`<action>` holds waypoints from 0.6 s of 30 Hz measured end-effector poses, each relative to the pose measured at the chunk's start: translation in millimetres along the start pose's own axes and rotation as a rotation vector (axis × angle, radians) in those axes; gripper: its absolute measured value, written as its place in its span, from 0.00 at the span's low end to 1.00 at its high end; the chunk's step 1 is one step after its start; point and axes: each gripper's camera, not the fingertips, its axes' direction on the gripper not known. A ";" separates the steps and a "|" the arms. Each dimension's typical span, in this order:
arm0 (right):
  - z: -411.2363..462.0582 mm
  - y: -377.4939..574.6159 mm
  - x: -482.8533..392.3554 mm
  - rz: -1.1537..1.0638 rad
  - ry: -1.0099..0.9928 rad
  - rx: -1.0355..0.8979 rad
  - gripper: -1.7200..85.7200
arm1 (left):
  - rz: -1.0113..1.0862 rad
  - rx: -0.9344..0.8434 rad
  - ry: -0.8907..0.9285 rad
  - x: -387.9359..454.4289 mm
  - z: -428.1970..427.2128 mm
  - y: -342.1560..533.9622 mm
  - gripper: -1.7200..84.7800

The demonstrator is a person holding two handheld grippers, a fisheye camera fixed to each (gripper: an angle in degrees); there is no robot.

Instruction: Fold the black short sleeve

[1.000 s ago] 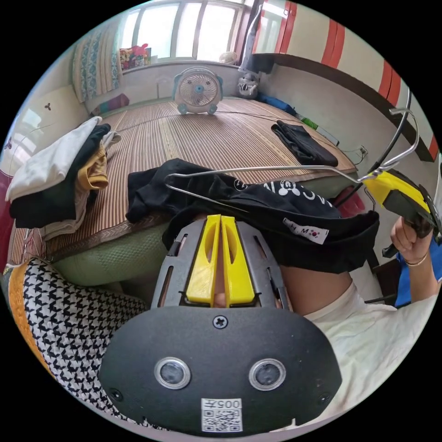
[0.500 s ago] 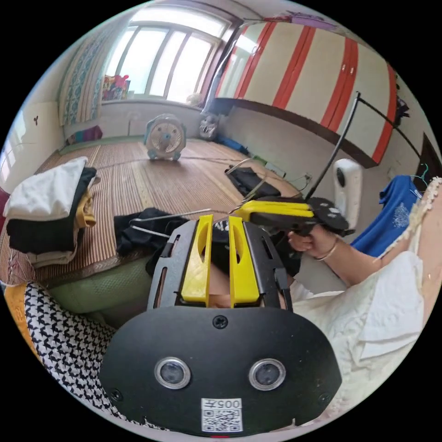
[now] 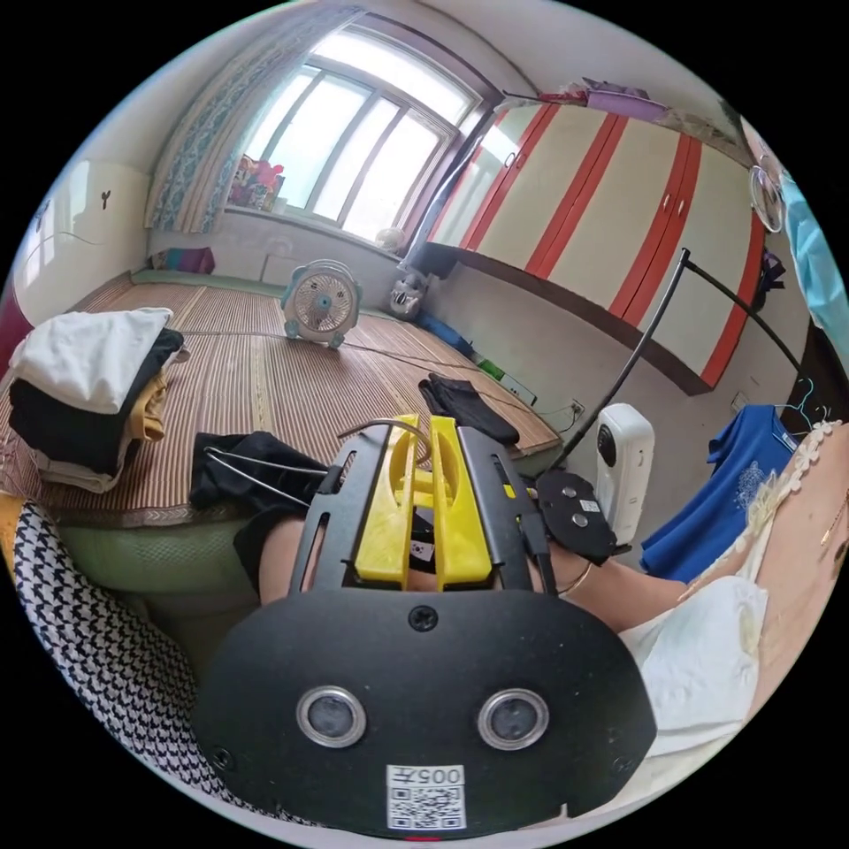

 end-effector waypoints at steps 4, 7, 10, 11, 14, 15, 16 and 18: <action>16.4 7.4 8.0 0.025 -0.065 -0.090 0.08 | 0.022 0.047 -0.013 -10.2 -26.3 -17.2 0.06; 27.5 11.7 3.4 0.026 -0.111 -0.138 0.08 | 0.005 0.060 -0.021 -29.8 -44.2 -30.7 0.05; 36.3 12.6 -12.0 0.012 -0.165 -0.159 0.08 | -0.031 0.109 -0.043 -54.4 -69.2 -39.9 0.05; 40.0 12.0 -20.8 0.003 -0.189 -0.165 0.08 | -0.039 0.118 -0.053 -59.9 -75.1 -41.7 0.05; 49.9 8.6 -48.4 -0.038 -0.251 -0.184 0.08 | -0.071 0.167 -0.119 -85.5 -107.6 -48.5 0.05; 51.8 7.6 -54.3 -0.048 -0.263 -0.187 0.08 | -0.082 0.188 -0.150 -95.9 -122.3 -50.9 0.05; 55.0 5.7 -65.9 -0.070 -0.286 -0.194 0.08 | -0.100 0.204 -0.185 -107.2 -137.5 -53.8 0.05; 58.2 2.5 -82.8 -0.108 -0.316 -0.199 0.09 | -0.124 0.216 -0.240 -123.8 -159.8 -58.6 0.05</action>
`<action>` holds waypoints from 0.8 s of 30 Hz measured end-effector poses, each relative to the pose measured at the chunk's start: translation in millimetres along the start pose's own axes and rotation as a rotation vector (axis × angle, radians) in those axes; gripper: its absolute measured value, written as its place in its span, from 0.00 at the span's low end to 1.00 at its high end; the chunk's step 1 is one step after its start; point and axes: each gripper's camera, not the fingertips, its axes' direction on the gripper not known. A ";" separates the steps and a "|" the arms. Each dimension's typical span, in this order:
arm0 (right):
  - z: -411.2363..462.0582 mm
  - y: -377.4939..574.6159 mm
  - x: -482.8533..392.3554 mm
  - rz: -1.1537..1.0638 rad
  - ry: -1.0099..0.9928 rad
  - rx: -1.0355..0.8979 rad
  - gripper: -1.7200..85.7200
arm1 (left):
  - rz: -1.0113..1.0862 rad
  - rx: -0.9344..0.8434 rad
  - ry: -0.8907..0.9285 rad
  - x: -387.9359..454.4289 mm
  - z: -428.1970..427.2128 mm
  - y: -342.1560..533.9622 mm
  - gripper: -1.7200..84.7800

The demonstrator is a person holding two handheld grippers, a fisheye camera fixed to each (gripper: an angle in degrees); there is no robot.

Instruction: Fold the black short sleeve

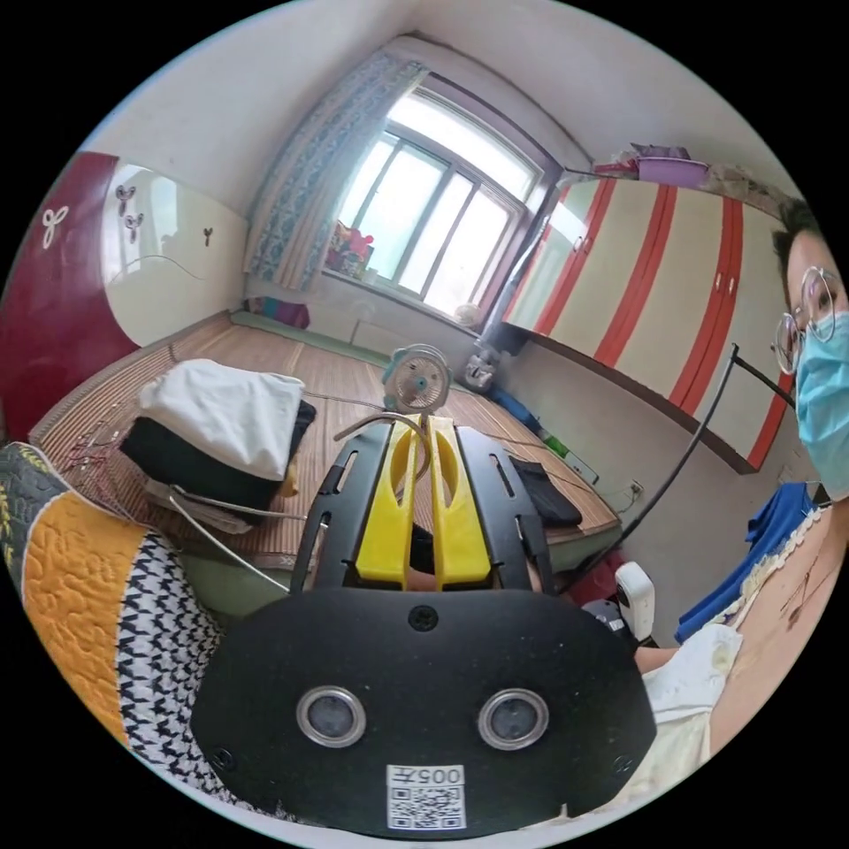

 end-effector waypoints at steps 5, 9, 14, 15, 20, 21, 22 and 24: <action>10.6 -13.2 -22.8 -0.061 -0.026 -0.010 0.09 | -0.029 0.004 -0.165 -55.8 -35.6 -35.0 0.06; 12.9 -15.4 -17.7 -0.037 -0.011 -0.016 0.09 | -0.068 -0.039 -0.280 -115.2 -42.2 -65.5 0.07; 11.8 -11.0 -3.4 0.040 0.025 -0.028 0.09 | -0.079 -0.117 -0.418 -168.5 -23.0 -91.3 0.07; 11.6 -10.2 -2.4 0.046 0.028 -0.030 0.09 | -0.093 -0.116 -0.431 -180.7 -18.6 -97.9 0.06; 13.7 -5.0 0.5 0.080 0.058 -0.050 0.09 | -0.144 -0.089 -0.519 -230.6 2.3 -124.9 0.05; 14.2 -4.7 0.7 0.084 0.059 -0.052 0.09 | -0.143 -0.096 -0.555 -242.3 11.4 -131.7 0.04; 15.2 -4.4 0.7 0.089 0.061 -0.057 0.09 | -0.122 -0.109 -0.588 -253.1 22.4 -138.9 0.04; 16.5 -4.4 0.0 0.094 0.068 -0.062 0.09 | -0.101 -0.137 -0.640 -269.0 39.1 -148.1 0.04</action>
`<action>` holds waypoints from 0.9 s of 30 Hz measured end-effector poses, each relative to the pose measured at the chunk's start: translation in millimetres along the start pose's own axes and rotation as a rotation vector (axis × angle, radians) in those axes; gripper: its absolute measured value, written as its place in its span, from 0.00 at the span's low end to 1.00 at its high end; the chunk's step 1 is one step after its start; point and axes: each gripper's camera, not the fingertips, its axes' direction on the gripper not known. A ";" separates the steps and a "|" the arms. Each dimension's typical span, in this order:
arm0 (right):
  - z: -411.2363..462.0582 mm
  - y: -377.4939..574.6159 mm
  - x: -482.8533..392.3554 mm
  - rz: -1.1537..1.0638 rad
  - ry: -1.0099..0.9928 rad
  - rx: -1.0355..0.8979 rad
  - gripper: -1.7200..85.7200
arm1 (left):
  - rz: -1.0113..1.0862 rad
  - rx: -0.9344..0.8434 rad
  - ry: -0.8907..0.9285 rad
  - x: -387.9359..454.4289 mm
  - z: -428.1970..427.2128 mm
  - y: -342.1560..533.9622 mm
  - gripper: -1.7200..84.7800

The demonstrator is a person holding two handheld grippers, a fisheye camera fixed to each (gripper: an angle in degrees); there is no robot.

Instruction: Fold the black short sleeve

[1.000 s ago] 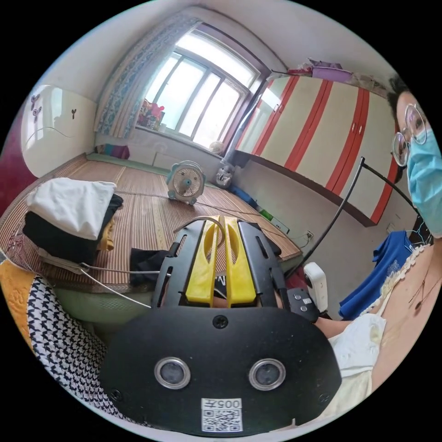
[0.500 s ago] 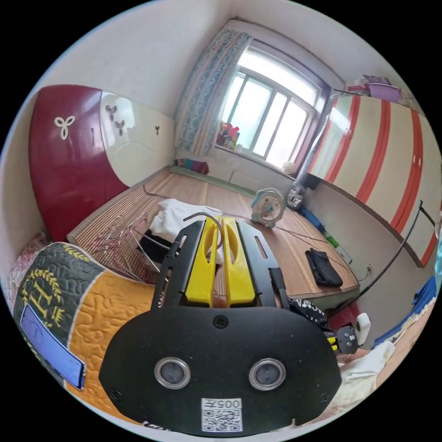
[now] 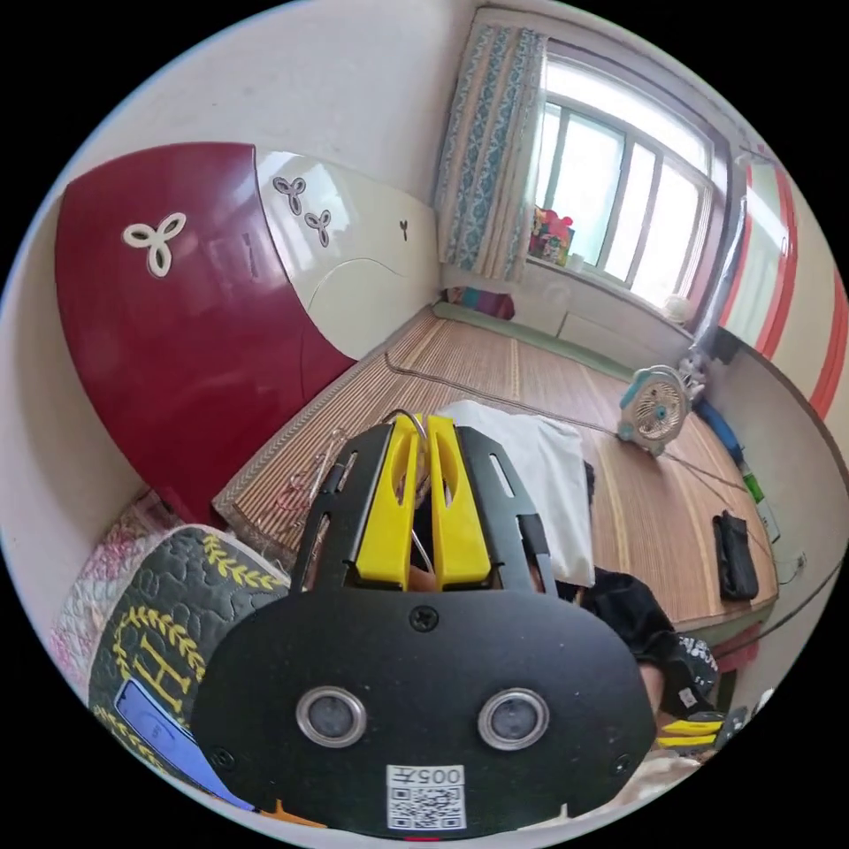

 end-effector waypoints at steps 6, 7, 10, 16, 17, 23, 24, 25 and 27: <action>0.2 3.3 -2.2 0.016 0.041 -0.011 0.09 | -0.215 -0.016 -0.005 -39.3 49.2 -7.9 0.04; 0.5 5.1 -1.1 0.026 0.041 -0.015 0.09 | -0.240 -0.029 -0.044 -46.0 56.2 -4.1 0.04; 0.9 10.1 2.1 0.047 0.044 -0.024 0.09 | -0.284 -0.076 -0.170 -60.6 66.8 10.7 0.06; 1.9 17.4 6.1 0.062 0.033 -0.034 0.09 | -0.229 -0.073 -0.282 -65.7 50.5 52.3 0.08; 2.1 18.7 5.9 0.059 0.032 -0.037 0.09 | -0.209 -0.070 -0.296 -62.4 47.0 55.6 0.08; -13.3 29.9 4.2 0.024 0.058 -0.001 0.08 | 0.017 -0.010 -0.173 13.8 5.7 93.0 0.08; -17.5 31.6 5.1 0.024 0.064 0.010 0.08 | 0.074 -0.006 -0.114 37.5 1.1 103.6 0.08; -27.1 35.5 7.4 0.028 0.080 0.032 0.08 | 0.136 -0.013 -0.054 62.8 -0.7 115.5 0.08; -43.8 43.0 11.9 0.043 0.122 0.061 0.08 | 0.204 -0.035 0.035 100.6 1.1 135.7 0.07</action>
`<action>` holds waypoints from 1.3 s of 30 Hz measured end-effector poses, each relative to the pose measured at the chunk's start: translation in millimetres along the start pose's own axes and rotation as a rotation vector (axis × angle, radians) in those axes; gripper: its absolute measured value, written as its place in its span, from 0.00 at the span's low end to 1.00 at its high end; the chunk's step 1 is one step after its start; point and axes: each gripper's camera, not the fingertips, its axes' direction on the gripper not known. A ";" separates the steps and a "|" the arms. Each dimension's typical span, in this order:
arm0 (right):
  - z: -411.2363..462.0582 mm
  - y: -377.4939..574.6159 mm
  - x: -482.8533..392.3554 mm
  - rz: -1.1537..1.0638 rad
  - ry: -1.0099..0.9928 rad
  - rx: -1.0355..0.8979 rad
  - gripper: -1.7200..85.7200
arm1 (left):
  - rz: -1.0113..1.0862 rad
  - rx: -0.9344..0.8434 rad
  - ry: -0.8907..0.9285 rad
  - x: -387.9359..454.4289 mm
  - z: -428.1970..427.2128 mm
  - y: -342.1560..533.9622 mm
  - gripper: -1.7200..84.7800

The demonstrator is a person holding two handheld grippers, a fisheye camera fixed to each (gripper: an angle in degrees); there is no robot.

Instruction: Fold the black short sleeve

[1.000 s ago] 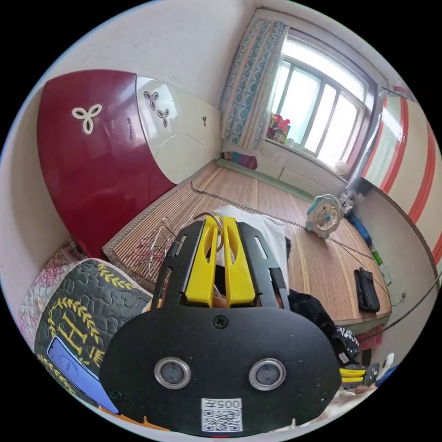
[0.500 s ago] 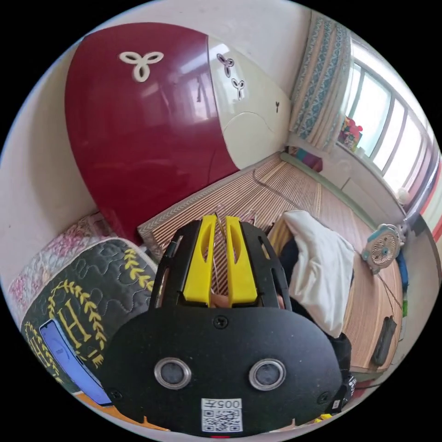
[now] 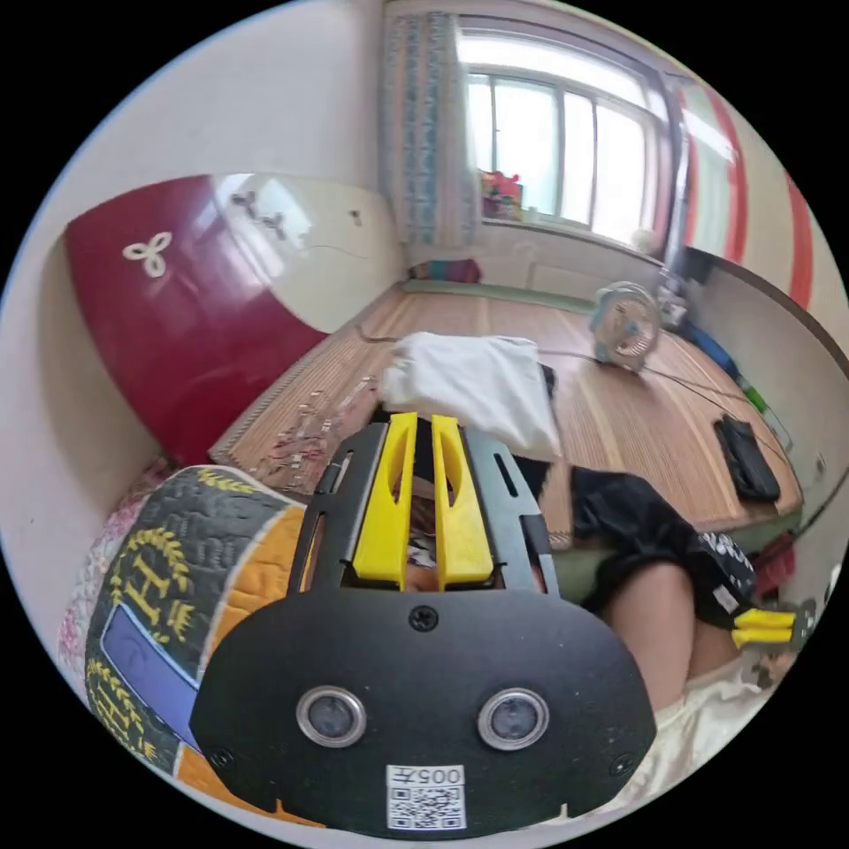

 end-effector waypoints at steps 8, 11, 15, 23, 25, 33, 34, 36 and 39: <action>-54.4 70.1 49.5 0.121 0.177 -0.032 0.09 | 0.202 -0.156 0.263 142.2 64.1 53.1 0.02; -69.3 105.4 61.5 0.183 0.153 -0.034 0.10 | 0.236 -0.197 0.319 178.8 81.9 65.7 0.02; -79.6 138.1 62.0 0.204 0.111 -0.021 0.11 | 0.269 -0.241 0.341 212.7 99.9 76.6 0.04; -49.3 152.9 60.8 0.177 0.206 -0.061 0.11 | 0.264 -0.307 0.337 244.5 126.4 102.3 0.10; -41.7 149.0 65.7 0.162 0.216 -0.075 0.09 | 0.266 -0.301 0.323 248.8 129.9 109.2 0.10; -68.5 120.7 107.3 0.183 0.254 0.001 0.01 | 0.341 -0.242 0.299 269.1 143.5 122.5 0.12; -81.8 115.2 117.6 0.203 0.265 0.042 0.01 | 0.369 -0.236 0.292 275.1 146.7 125.4 0.12; -103.0 105.7 134.7 0.231 0.297 0.105 0.00 | 0.414 -0.223 0.279 284.7 150.5 130.2 0.12; -131.0 85.2 168.7 0.295 0.475 0.154 0.00 | 0.475 -0.206 0.287 300.0 155.2 137.3 0.13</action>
